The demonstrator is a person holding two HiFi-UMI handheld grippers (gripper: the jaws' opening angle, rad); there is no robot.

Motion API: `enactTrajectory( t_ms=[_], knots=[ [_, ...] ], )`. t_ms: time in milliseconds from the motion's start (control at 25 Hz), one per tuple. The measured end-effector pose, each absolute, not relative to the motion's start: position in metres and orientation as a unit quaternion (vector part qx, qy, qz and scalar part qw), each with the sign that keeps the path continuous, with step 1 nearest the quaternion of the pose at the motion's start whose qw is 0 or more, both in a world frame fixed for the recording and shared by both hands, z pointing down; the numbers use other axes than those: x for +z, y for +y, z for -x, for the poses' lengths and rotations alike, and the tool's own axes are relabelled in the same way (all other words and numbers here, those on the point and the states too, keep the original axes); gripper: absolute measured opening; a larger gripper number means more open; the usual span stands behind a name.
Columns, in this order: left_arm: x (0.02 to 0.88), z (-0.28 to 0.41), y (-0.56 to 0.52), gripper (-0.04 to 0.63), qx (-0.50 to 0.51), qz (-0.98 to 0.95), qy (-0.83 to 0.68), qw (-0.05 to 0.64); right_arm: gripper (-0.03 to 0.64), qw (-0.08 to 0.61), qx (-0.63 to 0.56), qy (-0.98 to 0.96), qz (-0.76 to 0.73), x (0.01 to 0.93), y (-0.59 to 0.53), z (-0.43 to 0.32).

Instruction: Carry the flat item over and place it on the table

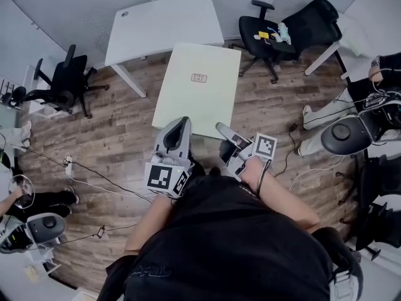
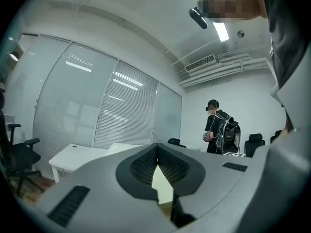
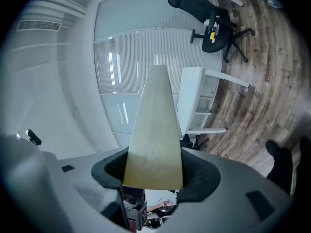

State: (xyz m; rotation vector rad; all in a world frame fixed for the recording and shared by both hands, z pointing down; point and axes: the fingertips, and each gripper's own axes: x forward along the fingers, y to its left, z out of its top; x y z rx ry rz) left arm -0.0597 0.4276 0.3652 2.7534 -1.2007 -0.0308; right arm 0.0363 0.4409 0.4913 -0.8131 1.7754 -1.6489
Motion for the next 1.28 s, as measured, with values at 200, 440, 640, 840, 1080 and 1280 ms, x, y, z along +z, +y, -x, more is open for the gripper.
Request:
enactTrajectory(
  t_ms=[200,440,640,840,1080,1280],
  knots=[
    [0.371,0.059,0.421,0.014,-0.008,-0.914,-0.399,0.067,0.29,0.291,-0.626,0.658,0.302,0.5,0.431,-0.033],
    [0.366,0.068,0.384,0.012,-0.016,-0.921,-0.383,0.077,0.29,0.29,-0.625,0.658,0.305,0.496,0.397,-0.026],
    [0.355,0.077,0.333,0.012,-0.026,-0.925,-0.372,0.073,0.29,0.292,-0.623,0.654,0.314,0.497,0.344,-0.013],
    [0.363,0.088,0.289,0.012,-0.015,-0.924,-0.372,0.083,0.29,0.308,-0.617,0.652,0.314,0.494,0.297,-0.001],
    [0.364,0.124,0.245,0.012,-0.017,-0.925,-0.367,0.093,0.29,0.311,-0.608,0.655,0.322,0.491,0.251,0.029],
    [0.364,0.135,0.236,0.012,-0.017,-0.933,-0.349,0.086,0.29,0.324,-0.609,0.646,0.328,0.495,0.24,0.046]
  ],
)
